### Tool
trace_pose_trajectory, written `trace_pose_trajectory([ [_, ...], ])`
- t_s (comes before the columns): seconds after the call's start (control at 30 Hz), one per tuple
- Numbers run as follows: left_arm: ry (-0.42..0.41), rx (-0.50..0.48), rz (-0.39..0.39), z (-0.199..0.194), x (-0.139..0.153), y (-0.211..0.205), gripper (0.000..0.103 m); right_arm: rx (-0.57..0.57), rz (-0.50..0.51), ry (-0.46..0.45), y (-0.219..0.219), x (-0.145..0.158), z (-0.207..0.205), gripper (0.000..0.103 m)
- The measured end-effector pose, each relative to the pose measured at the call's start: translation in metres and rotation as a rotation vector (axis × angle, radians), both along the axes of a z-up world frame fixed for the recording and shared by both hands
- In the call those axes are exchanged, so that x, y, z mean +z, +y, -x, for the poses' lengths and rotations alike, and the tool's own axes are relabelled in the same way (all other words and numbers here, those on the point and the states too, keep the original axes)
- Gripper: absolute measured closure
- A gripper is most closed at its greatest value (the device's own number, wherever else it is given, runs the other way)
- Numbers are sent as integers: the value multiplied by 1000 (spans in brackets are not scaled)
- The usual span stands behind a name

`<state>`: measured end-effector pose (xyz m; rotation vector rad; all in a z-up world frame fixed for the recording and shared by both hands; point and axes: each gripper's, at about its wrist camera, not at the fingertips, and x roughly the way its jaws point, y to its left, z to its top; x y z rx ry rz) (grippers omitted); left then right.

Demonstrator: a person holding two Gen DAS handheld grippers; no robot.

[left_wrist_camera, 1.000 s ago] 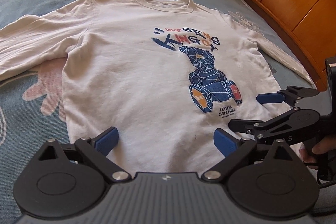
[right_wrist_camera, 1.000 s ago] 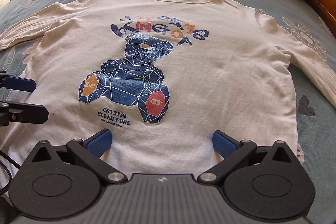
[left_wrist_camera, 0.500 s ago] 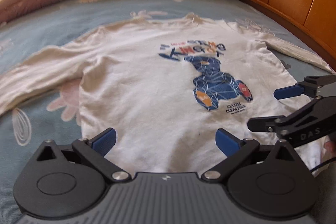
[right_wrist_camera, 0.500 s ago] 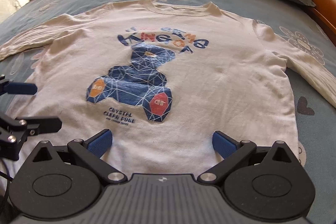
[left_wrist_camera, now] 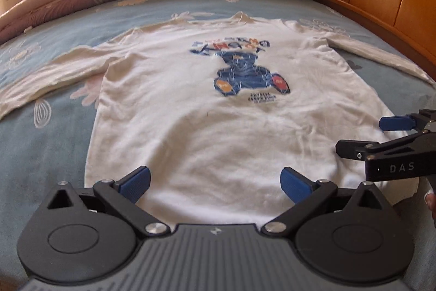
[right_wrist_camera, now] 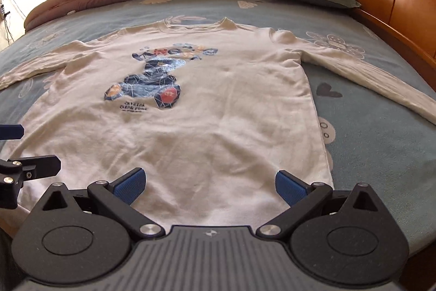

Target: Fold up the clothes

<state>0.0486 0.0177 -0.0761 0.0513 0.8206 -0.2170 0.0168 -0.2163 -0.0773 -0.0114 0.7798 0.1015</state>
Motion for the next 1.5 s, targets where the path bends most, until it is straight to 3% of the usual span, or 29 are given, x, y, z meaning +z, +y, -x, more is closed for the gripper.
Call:
trace_pose_trajectory([
  [0.2,-26,26,34,33,-10,4,1,-1,-6,-48,-3,-13,13,0],
  [0.5,-11,37,37,35,-5,5,1,30,-14,-152,-7,-21,29,0],
  [0.63,5,69,99,19,8,10,1,76,-38,-195,-15,-25,37,0],
  [0.87,-27,101,51,-39,24,-5,1,78,-36,-213,-14,-27,39,0],
  [1.07,39,143,41,-80,2,-23,1,89,-45,-225,-17,-28,41,0],
  [1.23,48,155,13,-51,-3,-37,1,107,-55,-226,-20,-28,44,0],
  [1.37,75,97,92,-25,4,-37,1,109,-60,-222,-21,-28,44,0],
  [1.5,66,141,145,-23,6,-27,1,102,-50,-219,-18,-28,43,0],
])
